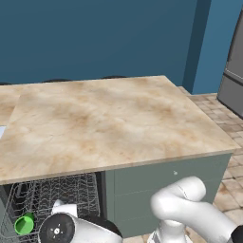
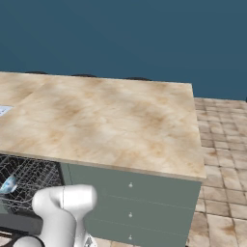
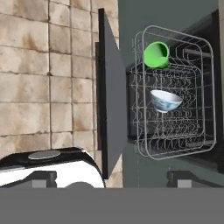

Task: Pick up the cup and bowl from the counter, place them in the dishwasher, and close the dishwasher door.

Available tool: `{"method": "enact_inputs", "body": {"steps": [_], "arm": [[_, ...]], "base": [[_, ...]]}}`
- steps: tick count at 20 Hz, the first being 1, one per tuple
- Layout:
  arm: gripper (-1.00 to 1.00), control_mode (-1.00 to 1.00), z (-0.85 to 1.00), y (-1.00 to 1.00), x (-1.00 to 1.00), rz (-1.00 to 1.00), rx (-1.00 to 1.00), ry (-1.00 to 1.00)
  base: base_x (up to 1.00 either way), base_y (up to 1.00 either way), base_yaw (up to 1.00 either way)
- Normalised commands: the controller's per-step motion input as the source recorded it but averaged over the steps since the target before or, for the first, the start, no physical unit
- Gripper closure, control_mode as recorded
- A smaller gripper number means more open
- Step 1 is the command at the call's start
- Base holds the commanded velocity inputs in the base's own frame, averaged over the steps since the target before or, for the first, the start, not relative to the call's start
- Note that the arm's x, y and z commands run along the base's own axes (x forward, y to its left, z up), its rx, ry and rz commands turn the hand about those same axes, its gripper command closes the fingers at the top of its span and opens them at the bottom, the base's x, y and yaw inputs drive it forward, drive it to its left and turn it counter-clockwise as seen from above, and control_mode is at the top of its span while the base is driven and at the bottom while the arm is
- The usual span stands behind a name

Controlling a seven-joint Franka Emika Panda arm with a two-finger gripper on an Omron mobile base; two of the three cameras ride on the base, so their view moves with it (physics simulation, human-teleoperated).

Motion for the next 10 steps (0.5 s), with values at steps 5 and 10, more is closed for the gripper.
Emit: {"method": "enact_inputs", "body": {"steps": [5, 10], "arm": [[-1.0, -1.0, -0.15, -0.06, -0.27, 0.07, -0.02, -0.09], [-1.0, -1.0, -0.17, -0.11, -0.24, 0.02, -0.02, -0.13]], "base": [[0.0, 0.0, 0.0], [0.0, 0.0, 0.0]]}}
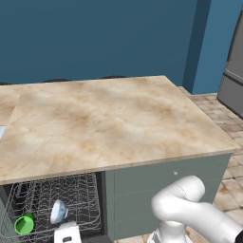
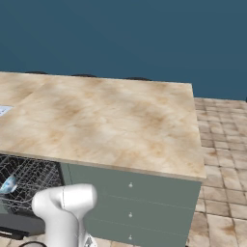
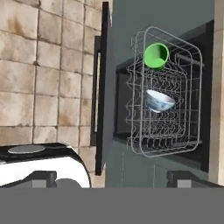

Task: Pick up the cup and bowl from the counter, place them in the dishwasher, and close the dishwasher door.

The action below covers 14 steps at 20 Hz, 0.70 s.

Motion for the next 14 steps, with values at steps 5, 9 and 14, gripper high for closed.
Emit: {"method": "enact_inputs", "body": {"steps": [5, 9, 14], "arm": [[-1.0, -1.0, -0.4, -0.09, -0.26, 0.0, -0.07, -0.14], [-1.0, -1.0, -0.29, -0.17, -0.18, 0.0, -0.05, -0.13], [-1.0, -1.0, -0.13, -0.26, -0.03, 0.0, -0.01, -0.11]], "base": [[0.0, 0.0, 0.0], [0.0, 0.0, 0.0], [0.0, 0.0, 0.0]]}}
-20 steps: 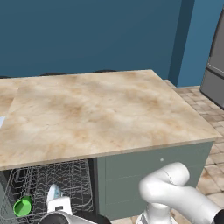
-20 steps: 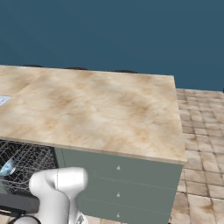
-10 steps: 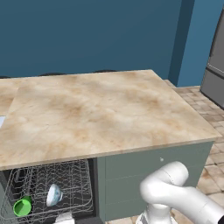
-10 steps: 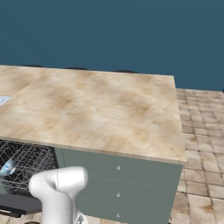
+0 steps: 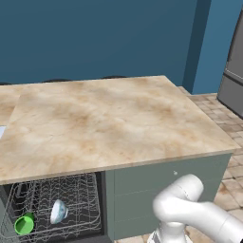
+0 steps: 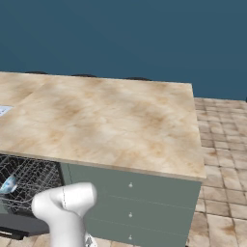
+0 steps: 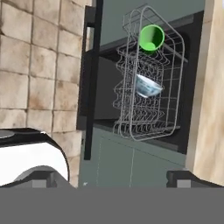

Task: Pick up the cup and bowl from the counter, place them in the dishwasher, and close the dishwasher door.

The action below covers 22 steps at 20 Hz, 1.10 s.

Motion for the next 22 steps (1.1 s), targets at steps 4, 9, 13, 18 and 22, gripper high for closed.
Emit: {"method": "enact_inputs", "body": {"steps": [4, 9, 13, 18, 22], "arm": [[-1.0, -1.0, -0.07, -0.28, 0.0, 0.0, 0.0, -0.09], [-1.0, -1.0, -0.16, -0.18, 0.0, 0.0, 0.0, -0.09], [-1.0, -1.0, -0.12, -0.22, 0.0, 0.0, 0.0, -0.09], [-1.0, -1.0, -0.19, -0.14, 0.0, 0.0, 0.0, -0.1], [-1.0, -1.0, -0.14, -0.12, 0.0, 0.0, 0.0, -0.11]], "base": [[0.0, 0.0, 0.0], [0.0, 0.0, 0.0], [0.0, 0.0, 0.0], [0.0, 0.0, 0.0], [0.0, 0.0, 0.0]]}}
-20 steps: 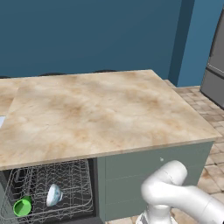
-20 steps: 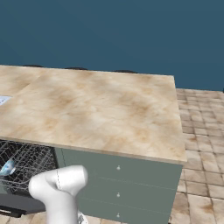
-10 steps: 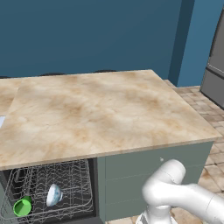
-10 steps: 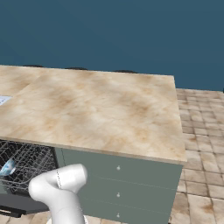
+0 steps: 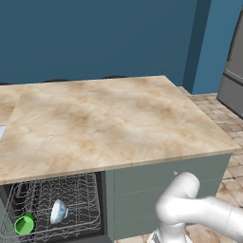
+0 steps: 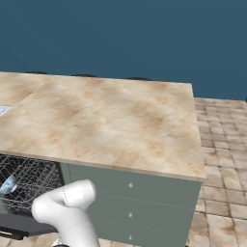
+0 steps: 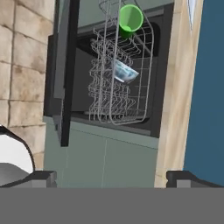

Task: Pick up the cup and bowl from the counter, place them in the dishwasher, and close the dishwasher door.

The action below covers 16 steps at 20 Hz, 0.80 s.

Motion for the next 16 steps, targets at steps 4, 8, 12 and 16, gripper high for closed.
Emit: {"method": "enact_inputs", "body": {"steps": [4, 8, 12, 16], "arm": [[-1.0, -1.0, -0.12, -0.1, 0.0, 0.0, 0.0, -0.1], [-1.0, -1.0, -0.02, -0.02, 0.0, 0.0, 0.0, -0.14], [-1.0, -1.0, 0.0, -0.04, 0.08, 0.0, 0.0, -0.14], [-1.0, -1.0, 0.0, 0.0, 0.14, 0.0, 0.0, -0.12]], "base": [[0.0, 0.0, 0.0], [0.0, 0.0, 0.0], [0.0, 0.0, 0.0], [0.0, 0.0, 0.0]]}}
